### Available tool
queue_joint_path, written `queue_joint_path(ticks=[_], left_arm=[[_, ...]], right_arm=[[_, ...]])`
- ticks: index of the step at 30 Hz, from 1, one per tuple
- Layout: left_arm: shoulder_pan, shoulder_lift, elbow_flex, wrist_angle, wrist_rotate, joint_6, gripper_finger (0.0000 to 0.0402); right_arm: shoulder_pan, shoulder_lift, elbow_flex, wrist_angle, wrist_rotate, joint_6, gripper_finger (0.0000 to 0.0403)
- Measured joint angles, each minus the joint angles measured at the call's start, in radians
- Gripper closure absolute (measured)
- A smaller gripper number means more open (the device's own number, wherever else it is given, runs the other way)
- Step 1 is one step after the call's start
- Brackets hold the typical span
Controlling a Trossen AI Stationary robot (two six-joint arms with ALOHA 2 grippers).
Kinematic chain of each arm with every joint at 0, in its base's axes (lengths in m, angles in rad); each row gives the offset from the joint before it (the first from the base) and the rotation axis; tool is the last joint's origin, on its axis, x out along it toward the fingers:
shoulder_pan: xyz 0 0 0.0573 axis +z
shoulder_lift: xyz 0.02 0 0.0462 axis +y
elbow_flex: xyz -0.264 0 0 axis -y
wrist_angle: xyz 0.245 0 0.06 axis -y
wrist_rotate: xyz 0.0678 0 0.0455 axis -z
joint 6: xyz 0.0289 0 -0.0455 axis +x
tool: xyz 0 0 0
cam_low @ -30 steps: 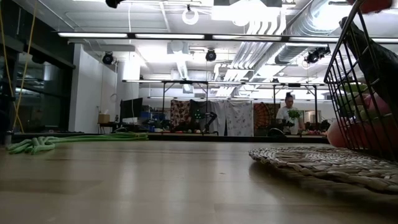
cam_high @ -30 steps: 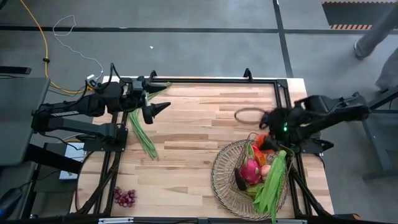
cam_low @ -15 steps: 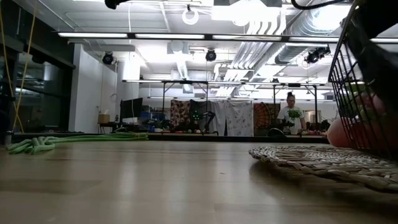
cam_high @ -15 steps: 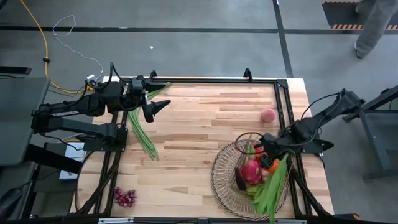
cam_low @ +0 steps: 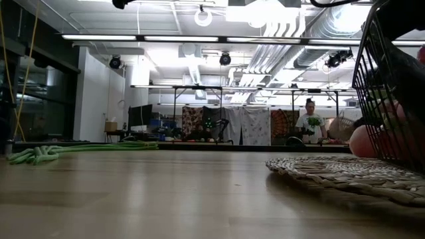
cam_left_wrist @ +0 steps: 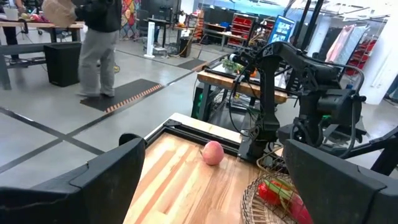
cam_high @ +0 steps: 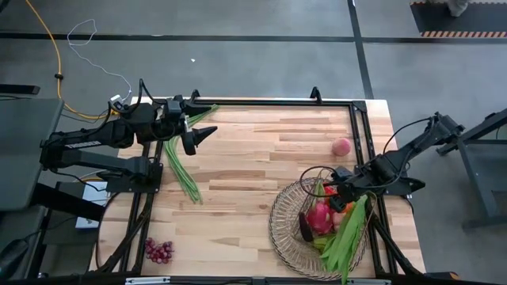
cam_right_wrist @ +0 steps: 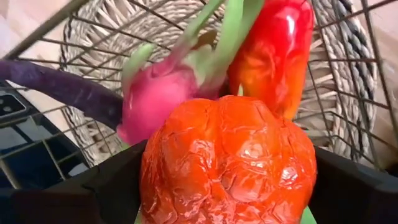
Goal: Build produce basket
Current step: Put the red bell pepper into the wire basket
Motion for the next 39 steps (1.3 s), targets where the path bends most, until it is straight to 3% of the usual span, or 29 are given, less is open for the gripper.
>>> queue_joint_path(ticks=[13, 17, 39], left_arm=[[0.000, 0.000, 0.000, 0.000, 0.000, 0.000, 0.0032], [0.000, 0.000, 0.000, -0.001, 0.003, 0.000, 0.0032], [0.000, 0.000, 0.000, -0.001, 0.002, 0.000, 0.0032]], right_arm=[[0.000, 0.000, 0.000, -0.005, 0.008, -0.078, 0.0048], [-0.002, 0.000, 0.000, 0.000, -0.037, -0.114, 0.0048], [-0.002, 0.000, 0.001, -0.015, 0.008, -0.210, 0.0047]])
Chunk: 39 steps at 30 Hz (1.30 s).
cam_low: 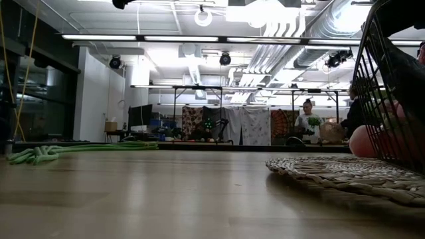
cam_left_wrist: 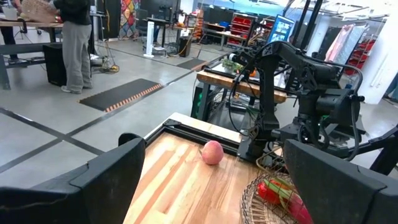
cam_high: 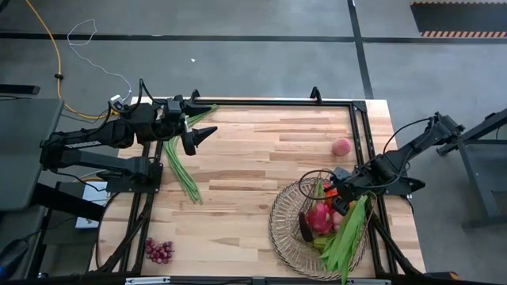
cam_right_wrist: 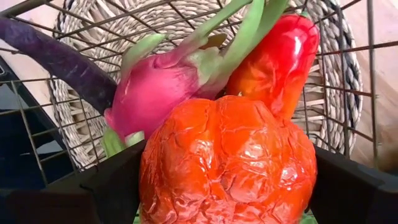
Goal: Build produce basket
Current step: Put the red bell pepper into the wire basket
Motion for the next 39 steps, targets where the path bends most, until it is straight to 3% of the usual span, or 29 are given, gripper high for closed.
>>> queue_joint_path(ticks=[22, 29, 39], left_arm=[[0.000, 0.000, 0.000, 0.000, -0.002, 0.000, 0.0032], [0.000, 0.000, 0.000, 0.000, -0.002, 0.002, 0.0032], [0.000, 0.000, 0.000, 0.000, -0.018, 0.008, 0.0032]], right_arm=[[0.000, 0.000, 0.000, -0.005, 0.005, 0.000, 0.0046], [0.000, 0.051, 0.001, -0.042, -0.023, 0.000, 0.0007], [-0.003, 0.117, 0.003, -0.065, -0.084, -0.067, 0.0003]])
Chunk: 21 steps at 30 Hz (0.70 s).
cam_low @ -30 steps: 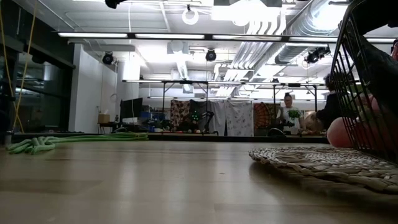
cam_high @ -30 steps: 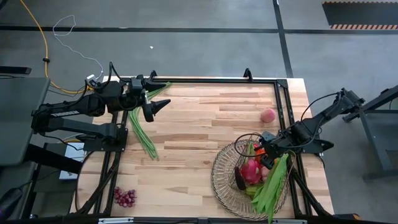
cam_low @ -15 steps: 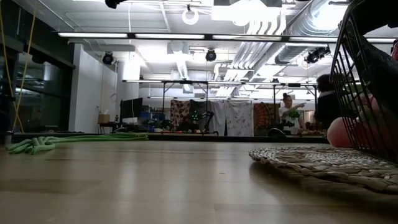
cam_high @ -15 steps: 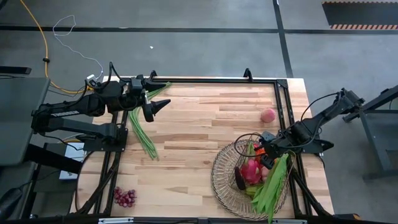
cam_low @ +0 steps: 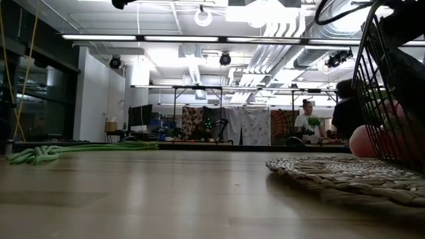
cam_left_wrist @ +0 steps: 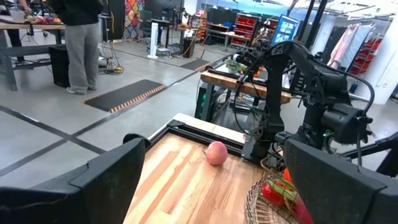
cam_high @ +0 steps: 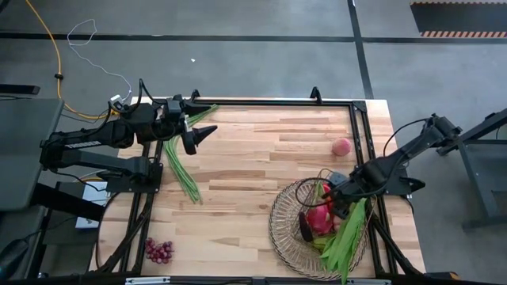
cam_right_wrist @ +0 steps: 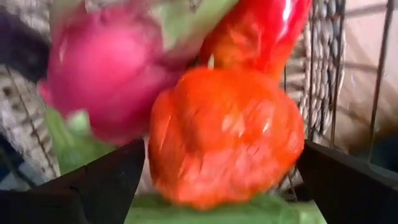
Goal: Build produce basket
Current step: Put the red bell pepper into the wire basket, then put the grapes into the wire basket
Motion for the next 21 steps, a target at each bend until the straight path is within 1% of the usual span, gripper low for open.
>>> queue_joint_path(ticks=[3, 5, 8, 10, 12, 16, 18, 20, 21], left_arm=[[0.000, 0.000, 0.000, 0.000, -0.008, 0.003, 0.0032], [0.000, 0.000, 0.000, 0.002, -0.011, 0.014, 0.0032], [0.000, 0.000, 0.000, 0.013, -0.011, 0.019, 0.0032], [0.000, 0.000, 0.000, 0.015, -0.011, 0.019, 0.0032], [0.000, 0.000, 0.000, 0.021, -0.016, 0.019, 0.0032], [0.000, 0.000, 0.000, 0.046, -0.018, 0.018, 0.0032], [0.000, 0.000, 0.000, 0.059, -0.018, 0.017, 0.0032], [0.000, 0.000, 0.000, 0.067, -0.017, 0.003, 0.0032], [0.000, 0.000, 0.000, 0.069, -0.015, -0.008, 0.0032]], right_arm=[[-0.009, -0.016, 0.038, -0.070, -0.043, -0.034, 0.0004], [-0.017, -0.033, 0.082, -0.124, -0.044, -0.068, 0.0004], [-0.026, -0.060, 0.170, -0.203, 0.029, -0.072, 0.0004], [-0.035, -0.080, 0.242, -0.235, 0.125, -0.070, 0.0004], [-0.047, -0.100, 0.320, -0.233, 0.259, -0.072, 0.0004], [-0.076, -0.115, 0.493, -0.189, 0.578, -0.132, 0.0004], [-0.085, -0.114, 0.574, -0.140, 0.719, -0.221, 0.0004], [-0.094, -0.113, 0.642, -0.051, 0.811, -0.364, 0.0004], [-0.100, -0.113, 0.667, 0.000, 0.839, -0.456, 0.0004]])
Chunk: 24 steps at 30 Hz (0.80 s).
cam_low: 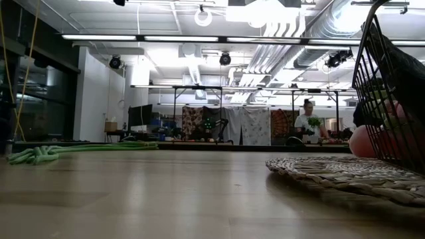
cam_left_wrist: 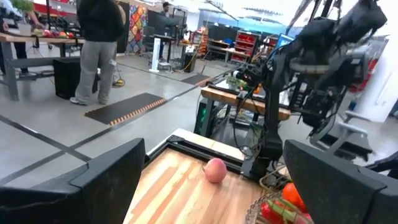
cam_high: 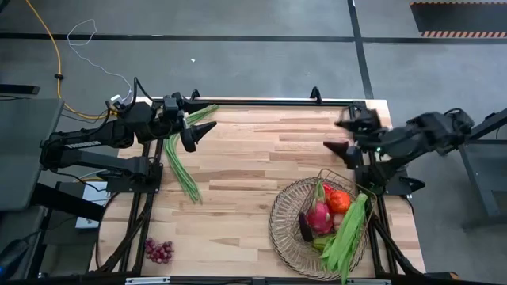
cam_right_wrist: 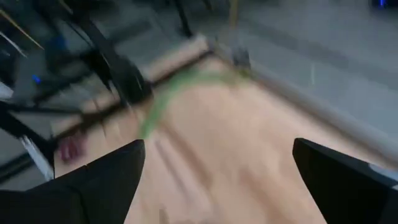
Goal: Build produce basket
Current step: Put the grapes into the wire basket
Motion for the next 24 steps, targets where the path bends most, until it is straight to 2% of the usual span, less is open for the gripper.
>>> queue_joint_path(ticks=[4, 6, 11, 14, 16, 20, 24], left_arm=[[0.000, -0.004, 0.000, 0.002, 0.015, -0.048, 0.0032], [0.000, -0.005, 0.000, 0.002, 0.028, -0.072, 0.0032], [0.000, -0.005, 0.000, 0.002, 0.079, -0.129, 0.0032], [0.000, -0.005, 0.000, 0.001, 0.100, -0.146, 0.0032], [0.000, -0.005, 0.000, 0.001, 0.111, -0.149, 0.0032], [0.000, -0.005, 0.000, 0.000, 0.113, -0.142, 0.0032], [0.000, -0.005, 0.000, 0.000, 0.124, -0.136, 0.0032]], right_arm=[[-0.023, 0.001, 0.056, 0.164, -0.018, -0.399, 0.0004], [-0.040, 0.004, 0.056, 0.207, 0.012, -0.472, 0.0004], [-0.115, 0.004, 0.031, 0.119, 0.055, -0.457, 0.0004], [-0.162, -0.031, -0.053, 0.050, -0.022, -0.387, 0.0004], [-0.190, -0.079, -0.145, 0.064, -0.093, -0.355, 0.0004], [-0.227, -0.206, -0.377, 0.215, -0.181, -0.298, 0.0004], [-0.278, -0.295, -0.574, 0.498, -0.252, -0.334, 0.0004]])
